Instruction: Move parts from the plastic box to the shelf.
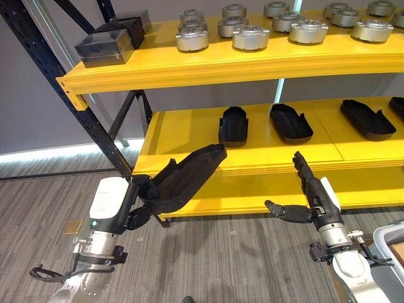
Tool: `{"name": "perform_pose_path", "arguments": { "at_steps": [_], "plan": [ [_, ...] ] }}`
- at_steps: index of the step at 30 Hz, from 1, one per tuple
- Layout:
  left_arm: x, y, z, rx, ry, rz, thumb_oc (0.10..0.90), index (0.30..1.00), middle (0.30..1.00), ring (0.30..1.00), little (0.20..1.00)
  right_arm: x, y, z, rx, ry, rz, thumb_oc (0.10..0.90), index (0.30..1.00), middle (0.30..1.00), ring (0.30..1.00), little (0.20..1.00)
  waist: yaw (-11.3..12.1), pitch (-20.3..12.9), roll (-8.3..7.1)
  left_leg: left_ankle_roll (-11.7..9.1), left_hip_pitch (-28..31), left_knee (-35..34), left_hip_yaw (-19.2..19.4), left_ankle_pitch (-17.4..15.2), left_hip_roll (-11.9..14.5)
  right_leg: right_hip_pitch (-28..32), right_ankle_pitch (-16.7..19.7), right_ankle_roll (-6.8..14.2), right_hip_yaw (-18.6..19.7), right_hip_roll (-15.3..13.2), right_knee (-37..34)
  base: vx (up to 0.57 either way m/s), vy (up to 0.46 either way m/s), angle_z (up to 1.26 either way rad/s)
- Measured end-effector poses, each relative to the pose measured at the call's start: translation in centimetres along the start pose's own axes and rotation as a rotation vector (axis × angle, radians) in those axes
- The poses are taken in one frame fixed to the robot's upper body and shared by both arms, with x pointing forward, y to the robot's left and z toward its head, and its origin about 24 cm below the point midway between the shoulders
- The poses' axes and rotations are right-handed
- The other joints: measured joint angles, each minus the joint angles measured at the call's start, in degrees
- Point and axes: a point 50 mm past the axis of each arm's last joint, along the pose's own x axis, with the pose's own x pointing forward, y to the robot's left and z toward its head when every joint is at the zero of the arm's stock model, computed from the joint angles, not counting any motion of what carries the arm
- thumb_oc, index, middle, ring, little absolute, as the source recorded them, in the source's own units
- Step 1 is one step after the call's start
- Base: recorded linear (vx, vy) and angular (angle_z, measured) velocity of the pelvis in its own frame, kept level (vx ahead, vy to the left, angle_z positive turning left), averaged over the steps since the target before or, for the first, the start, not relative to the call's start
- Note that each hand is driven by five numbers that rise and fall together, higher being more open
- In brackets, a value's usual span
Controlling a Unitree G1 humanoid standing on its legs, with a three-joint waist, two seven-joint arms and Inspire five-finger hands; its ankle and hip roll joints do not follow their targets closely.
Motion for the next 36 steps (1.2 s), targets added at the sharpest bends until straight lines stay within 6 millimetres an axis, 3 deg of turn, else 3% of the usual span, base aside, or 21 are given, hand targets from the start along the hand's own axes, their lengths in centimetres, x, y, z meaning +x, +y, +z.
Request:
{"name": "perform_pose_path", "arguments": {
  "at_steps": [4, 10, 11, 14, 16, 18, 21, 25, 27, 29, 31, 32, 34, 35, 36],
  "plan": [
    [0.0, 0.0, 0.0, -0.002, 0.001, 0.001, 0.400, 0.300, 0.300, 0.300, 0.300, 0.1, 0.1, 0.1, -0.003, -0.008, 0.019, 0.900, 1.000, 1.000, 1.000, 1.000, 0.0, 0.1, -0.28, 0.3, 0.0, 0.0, 0.0, -0.2, -0.8, 0.0, 0.1, 0.1, 0.0, -0.7, 0.1, 0.01, 0.199, 0.02],
    [1.4, 0.1, 0.5, -0.027, -0.032, 0.025, 0.400, 0.300, 0.300, 0.300, 0.300, 0.3, 0.3, 0.3, -0.018, -0.019, 0.050, 0.900, 1.000, 1.000, 1.000, 1.000, 1.3, 0.7, -3.03, 0.9, 0.0, 0.4, -0.6, -0.6, -1.7, -0.7, -0.7, 0.5, 0.3, -1.9, 2.8, 0.00, 0.208, 0.05],
    [1.6, 0.2, 0.6, -0.046, -0.028, 0.029, 0.400, 0.300, 0.300, 0.300, 0.300, 0.6, 0.4, 0.5, -0.018, -0.027, 0.055, 0.900, 1.000, 1.000, 1.000, 1.000, 1.3, 1.2, -3.76, 1.2, -0.1, 1.1, -0.7, -1.2, -1.8, -1.2, -0.9, 0.4, 0.2, -2.3, 4.7, 0.00, 0.125, 0.04],
    [1.4, 0.0, 0.5, -0.046, -0.019, 0.012, 0.400, 0.300, 0.300, 0.300, 0.300, 1.0, 0.3, 0.8, -0.025, -0.044, 0.073, 0.900, 1.000, 1.000, 1.000, 1.000, 1.3, 2.2, -3.75, 1.8, 0.4, 2.3, -2.0, -3.5, -2.4, -5.7, -1.1, 0.4, 1.2, -4.3, 13.7, 0.03, 0.034, -0.12],
    [1.2, 0.4, 0.2, -0.030, -0.012, 0.016, 0.400, 0.300, 0.300, 0.300, 0.300, 0.6, 0.6, 0.8, -0.019, -0.039, 0.099, 0.900, 1.000, 1.000, 1.000, 1.000, 1.5, 3.4, -5.12, 2.1, 1.0, 2.2, -1.5, -3.7, -3.4, -6.5, -2.1, 1.2, 1.5, -5.4, 15.1, 0.14, -0.129, -0.15],
    [1.3, 0.8, -0.1, -0.014, -0.003, 0.027, 0.400, 0.300, 0.300, 0.300, 0.300, 0.2, 0.8, 0.9, -0.012, -0.040, 0.115, 0.900, 1.000, 1.000, 1.000, 1.000, 1.6, 4.4, -7.81, 2.1, 0.3, 2.7, -1.6, -3.7, -4.3, -6.0, -4.6, 1.2, 3.5, -5.6, 12.9, 0.23, -0.207, 0.06],
    [1.2, -0.1, 0.0, -0.031, 0.007, -0.001, 0.400, 0.300, 0.300, 0.300, 0.300, 0.1, 0.7, 0.8, -0.016, -0.039, 0.114, 0.900, 1.000, 1.000, 1.000, 1.000, 1.2, 5.2, -7.74, 2.2, -1.3, 4.3, -2.9, -3.9, -4.5, -5.4, -4.4, 1.2, 5.7, -5.2, 10.1, 0.31, -0.220, 0.19],
    [0.5, -1.0, 0.0, -0.047, 0.025, -0.040, 0.400, 0.300, 0.300, 0.300, 0.300, 0.3, 0.8, 0.8, -0.061, -0.052, 0.130, 0.900, 1.000, 1.000, 1.000, 1.000, 1.3, 5.9, -4.21, 1.4, -1.0, 4.7, -3.0, -4.2, -4.1, -3.7, -3.7, 1.7, 5.0, -5.5, 8.9, 0.44, -0.256, 0.02],
    [0.4, -1.1, -0.1, -0.049, 0.029, -0.042, 0.400, 0.300, 0.300, 0.300, 0.300, 0.1, 0.9, 0.2, -0.075, -0.025, 0.145, 0.900, 1.000, 1.000, 1.000, 1.000, 1.2, 6.0, -4.09, 1.2, -1.1, 6.9, -3.7, -5.5, -3.6, -1.3, -3.8, 1.9, 4.2, -4.4, 7.2, 0.59, -0.333, 0.23],
    [0.4, -0.7, 0.5, -0.087, 0.025, -0.023, 0.400, 0.300, 0.300, 0.300, 0.300, -0.5, 0.2, 0.0, -0.122, -0.009, 0.164, 0.900, 1.000, 1.000, 1.000, 1.000, 0.3, 6.2, -4.64, 1.2, -3.3, 13.8, -6.8, -8.9, -2.4, 1.3, -6.5, 1.7, 4.1, -2.9, 8.0, 0.51, -0.300, 0.49],
    [-0.5, -0.2, 0.4, -0.084, 0.043, -0.016, 0.400, 0.300, 0.300, 0.300, 0.300, -0.1, 0.0, 0.5, -0.146, -0.031, 0.187, 0.900, 1.000, 1.000, 1.000, 1.000, 0.9, 6.1, -5.00, 0.4, -3.5, 13.6, -7.4, -9.4, -1.0, 0.2, -9.5, 1.5, 3.6, -1.7, 10.1, 0.53, -0.371, 0.19],
    [-1.3, 0.2, 0.3, -0.080, 0.061, -0.018, 0.400, 0.300, 0.300, 0.300, 0.300, 0.1, -0.5, 1.1, -0.168, -0.066, 0.184, 0.900, 1.000, 1.000, 1.000, 1.000, 1.7, 6.1, -5.05, -0.1, -4.4, 13.0, -7.6, -8.5, 0.0, -1.0, -10.4, 0.7, 3.8, -0.8, 12.5, 0.40, -0.345, 0.29],
    [-2.0, 0.3, -0.2, -0.093, 0.099, -0.040, 0.400, 0.300, 0.300, 0.300, 0.300, 0.2, -0.6, 1.5, -0.182, -0.082, 0.183, 0.900, 1.000, 1.000, 1.000, 1.000, 1.6, 6.1, -4.93, 1.6, -4.5, 13.2, -6.6, -7.5, 0.5, -1.6, -11.9, 0.0, 3.3, -0.6, 15.5, 0.34, -0.304, 0.40],
    [-2.3, 0.2, -0.4, -0.092, 0.112, -0.047, 0.400, 0.300, 0.300, 0.300, 0.300, 0.2, -0.8, 1.9, -0.205, -0.106, 0.192, 0.900, 1.000, 1.000, 1.000, 1.000, 1.0, 6.8, -3.48, 3.4, -5.0, 13.3, -5.7, -6.3, 1.6, -4.3, -16.0, -1.9, 2.6, -0.2, 21.5, 0.31, -0.240, 0.53],
    [-2.0, 0.6, -0.5, -0.081, 0.108, -0.035, 0.400, 0.300, 0.300, 0.300, 0.300, 0.3, -0.8, 2.7, -0.223, -0.142, 0.205, 0.900, 1.000, 1.000, 1.000, 1.000, 0.7, 6.7, -3.50, 3.3, -6.2, 13.2, -5.8, -5.8, 3.5, -6.8, -18.2, -4.6, 3.3, 3.2, 21.8, 0.24, -0.171, 0.79]
  ]
}}
